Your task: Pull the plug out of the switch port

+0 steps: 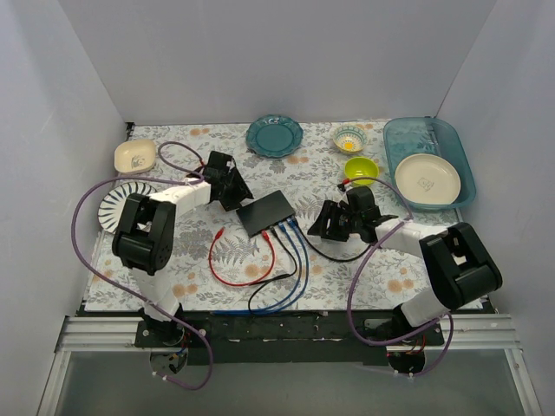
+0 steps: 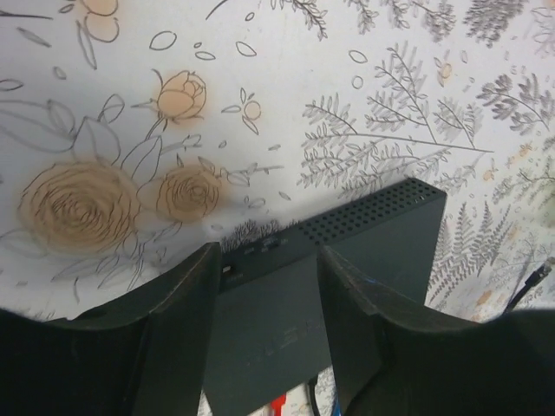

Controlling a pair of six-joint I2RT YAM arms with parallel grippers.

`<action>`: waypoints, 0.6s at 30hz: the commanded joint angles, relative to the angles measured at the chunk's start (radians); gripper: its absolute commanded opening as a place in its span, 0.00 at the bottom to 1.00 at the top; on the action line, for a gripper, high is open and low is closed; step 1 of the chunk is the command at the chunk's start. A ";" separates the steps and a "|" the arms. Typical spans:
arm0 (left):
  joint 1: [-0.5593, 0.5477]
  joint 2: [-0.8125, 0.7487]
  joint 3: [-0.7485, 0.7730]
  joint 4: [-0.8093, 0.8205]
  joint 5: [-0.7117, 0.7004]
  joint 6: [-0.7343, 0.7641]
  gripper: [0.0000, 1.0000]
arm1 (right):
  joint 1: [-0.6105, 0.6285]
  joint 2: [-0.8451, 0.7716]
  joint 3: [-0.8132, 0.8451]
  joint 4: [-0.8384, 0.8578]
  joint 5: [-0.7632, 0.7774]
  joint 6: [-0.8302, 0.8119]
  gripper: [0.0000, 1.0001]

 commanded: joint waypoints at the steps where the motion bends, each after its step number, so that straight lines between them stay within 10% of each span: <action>1: -0.006 -0.199 -0.019 0.031 -0.052 0.004 0.50 | -0.002 -0.057 0.011 0.101 0.046 0.007 0.64; 9: -0.023 -0.105 -0.021 0.160 0.274 -0.070 0.47 | -0.014 0.168 0.228 0.075 -0.102 0.005 0.63; 18: -0.032 -0.036 -0.120 0.164 0.316 -0.089 0.32 | -0.014 0.320 0.246 0.191 -0.194 0.064 0.53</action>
